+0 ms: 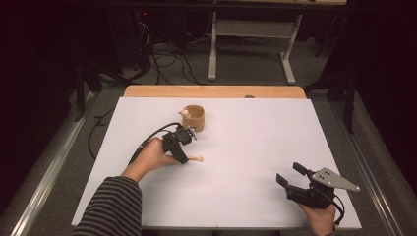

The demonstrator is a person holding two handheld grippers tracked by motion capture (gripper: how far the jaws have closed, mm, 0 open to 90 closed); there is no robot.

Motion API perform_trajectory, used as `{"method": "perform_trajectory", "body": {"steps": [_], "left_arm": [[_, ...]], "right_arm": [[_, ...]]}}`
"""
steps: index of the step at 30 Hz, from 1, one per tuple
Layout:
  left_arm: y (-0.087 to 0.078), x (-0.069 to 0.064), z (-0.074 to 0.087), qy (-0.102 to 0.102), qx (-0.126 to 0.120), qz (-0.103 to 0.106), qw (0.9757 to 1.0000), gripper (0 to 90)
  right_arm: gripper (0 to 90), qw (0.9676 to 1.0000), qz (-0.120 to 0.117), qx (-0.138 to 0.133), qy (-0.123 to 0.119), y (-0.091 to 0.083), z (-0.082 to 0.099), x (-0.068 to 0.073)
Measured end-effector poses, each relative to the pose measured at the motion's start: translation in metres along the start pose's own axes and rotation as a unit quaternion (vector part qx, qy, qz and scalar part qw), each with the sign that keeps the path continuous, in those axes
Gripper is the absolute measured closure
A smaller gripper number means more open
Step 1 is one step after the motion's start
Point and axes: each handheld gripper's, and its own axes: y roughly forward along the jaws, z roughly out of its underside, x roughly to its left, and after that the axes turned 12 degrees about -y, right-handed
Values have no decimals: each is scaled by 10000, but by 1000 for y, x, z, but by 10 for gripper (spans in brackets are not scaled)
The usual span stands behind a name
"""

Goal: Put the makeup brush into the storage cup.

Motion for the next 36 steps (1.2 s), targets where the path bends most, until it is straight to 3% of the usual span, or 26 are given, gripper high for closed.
{"method": "perform_trajectory", "body": {"steps": [17, 36], "left_arm": [[-1, -1, -1, 6, 103, 301, 9995, 661], [-1, 0, -1, 66, 189, 353, 9992, 778]], "right_arm": [[264, 10000, -21, 35, 28, 0, 0, 1], [267, 10000, -49, 39, -21, 1, 0, 1]]}}
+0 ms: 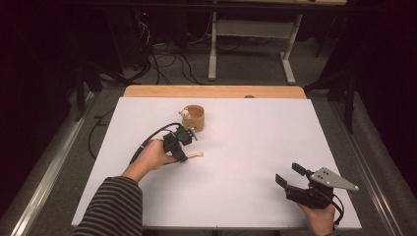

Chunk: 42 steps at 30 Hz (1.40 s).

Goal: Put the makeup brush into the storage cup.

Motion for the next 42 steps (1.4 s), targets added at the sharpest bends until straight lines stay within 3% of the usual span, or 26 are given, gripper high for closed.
{"method": "perform_trajectory", "body": {"steps": [7, 26, 37, 42], "left_arm": [[0, 0, 0, -14, 30, -24, 10000, 823], [-1, -1, 0, -60, -21, -102, 9999, 829], [-17, -5, 6, -9, -323, -115, 9994, 830], [-30, -5, 10, -61, -631, -76, 9980, 830]], "right_arm": [[267, 10000, -1, 16, 12, 0, 0, 0], [268, 10000, -11, 14, 47, 1, 0, -1], [267, 10000, -17, -1, 25, 0, 0, -1], [268, 10000, -17, 2, 48, 0, 0, -1]]}}
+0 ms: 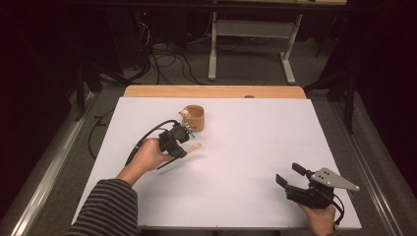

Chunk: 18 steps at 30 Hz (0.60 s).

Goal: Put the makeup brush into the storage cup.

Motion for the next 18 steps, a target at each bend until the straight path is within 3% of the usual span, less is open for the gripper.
{"method": "perform_trajectory", "body": {"steps": [9, 18], "left_arm": [[-11, 1, 3, -40, -355, 6, 9994, 830], [-23, -2, 6, -81, -704, 144, 9974, 830]], "right_arm": [[267, 10000, -1, 34, 2, 2, 0, 1], [267, 10000, -4, 7, 1, 0, 0, 1]]}}
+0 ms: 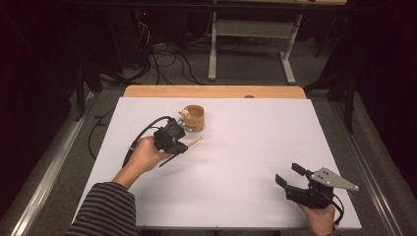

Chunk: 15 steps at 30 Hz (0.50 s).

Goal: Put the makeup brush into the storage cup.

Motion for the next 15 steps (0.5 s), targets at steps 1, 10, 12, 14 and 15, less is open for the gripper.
{"method": "perform_trajectory", "body": {"steps": [1, 10, 12, 14, 15], "left_arm": [[-1, -1, 0, -18, -51, 19, 10000, 830], [-12, -5, 4, -83, -381, 139, 9991, 830], [-14, -5, 4, -108, -448, 169, 9988, 830], [-16, -4, 5, -138, -525, 210, 9983, 830], [-17, -4, 6, -157, -558, 222, 9981, 830]], "right_arm": [[267, 10000, 1, -2, -1, 0, 0, 0], [267, 10000, 0, 28, -5, 1, 0, 1], [267, 10000, -8, 34, -10, 1, 0, 0], [267, 10000, -10, 17, -15, 1, 0, 0], [268, 10000, -15, 26, -11, 1, 0, 0]]}}
